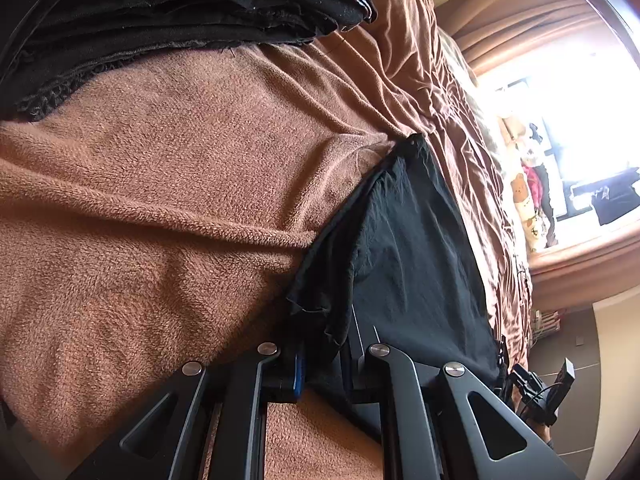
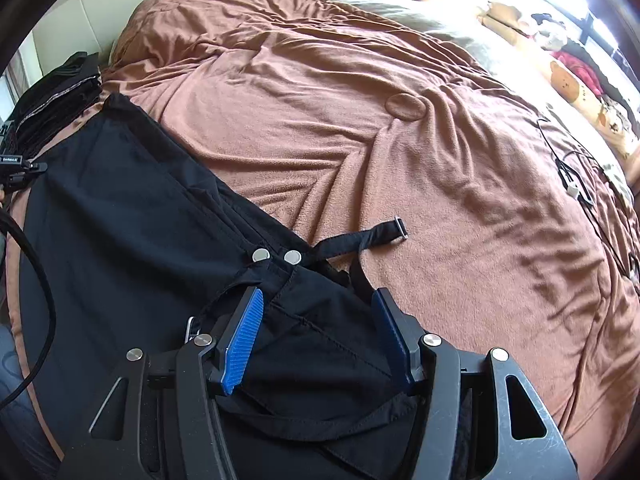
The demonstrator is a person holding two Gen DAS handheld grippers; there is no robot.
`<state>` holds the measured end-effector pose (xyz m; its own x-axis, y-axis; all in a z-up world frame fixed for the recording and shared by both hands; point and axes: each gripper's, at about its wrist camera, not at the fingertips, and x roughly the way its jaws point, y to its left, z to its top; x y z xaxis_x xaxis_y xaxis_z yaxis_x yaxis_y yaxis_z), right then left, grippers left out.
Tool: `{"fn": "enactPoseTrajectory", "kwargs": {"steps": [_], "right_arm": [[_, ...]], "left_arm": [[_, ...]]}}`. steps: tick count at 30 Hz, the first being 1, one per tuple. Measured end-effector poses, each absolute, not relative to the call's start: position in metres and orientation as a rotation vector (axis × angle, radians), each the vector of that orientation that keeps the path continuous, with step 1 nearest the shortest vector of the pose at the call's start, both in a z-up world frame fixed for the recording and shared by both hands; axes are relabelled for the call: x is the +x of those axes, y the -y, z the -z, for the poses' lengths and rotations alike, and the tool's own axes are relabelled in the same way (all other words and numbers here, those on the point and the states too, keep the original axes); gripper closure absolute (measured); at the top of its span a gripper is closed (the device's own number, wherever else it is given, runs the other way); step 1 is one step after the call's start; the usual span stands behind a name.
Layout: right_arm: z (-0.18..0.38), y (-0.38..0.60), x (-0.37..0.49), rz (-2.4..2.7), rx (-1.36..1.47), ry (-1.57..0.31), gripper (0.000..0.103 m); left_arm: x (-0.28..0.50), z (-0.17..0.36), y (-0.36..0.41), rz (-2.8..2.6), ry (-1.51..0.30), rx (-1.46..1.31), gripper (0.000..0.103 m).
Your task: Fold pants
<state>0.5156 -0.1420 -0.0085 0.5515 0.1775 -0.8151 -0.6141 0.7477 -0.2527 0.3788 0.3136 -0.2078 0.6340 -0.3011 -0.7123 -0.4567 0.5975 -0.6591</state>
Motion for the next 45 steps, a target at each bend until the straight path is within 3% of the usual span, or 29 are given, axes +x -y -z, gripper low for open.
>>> {"fn": "enactPoseTrajectory", "kwargs": {"steps": [5, 14, 16, 19, 37, 45], "right_arm": [[0.02, 0.127, 0.535, -0.56, -0.627, -0.907, 0.048], [0.044, 0.118, 0.56, -0.589, -0.702, -0.985, 0.064], [0.044, 0.116, 0.561, -0.605, -0.702, -0.998, 0.086], [0.043, 0.11, 0.557, -0.57, -0.758, -0.974, 0.099], [0.052, 0.1, 0.562, -0.386, -0.718, -0.941, 0.102], [0.014, 0.113, 0.531, -0.326, -0.529, -0.929, 0.096]], "left_arm": [[0.38, 0.209, -0.314, -0.107, -0.922, -0.965, 0.09], [0.382, 0.21, -0.315, -0.108, -0.926, -0.958, 0.09], [0.383, 0.21, -0.315, -0.111, -0.927, -0.956, 0.09], [0.383, 0.209, -0.314, -0.117, -0.929, -0.95, 0.09], [0.381, 0.203, -0.316, -0.109, -0.891, -0.957, 0.095], [0.375, 0.18, -0.321, -0.039, -0.823, -0.975, 0.095]]}}
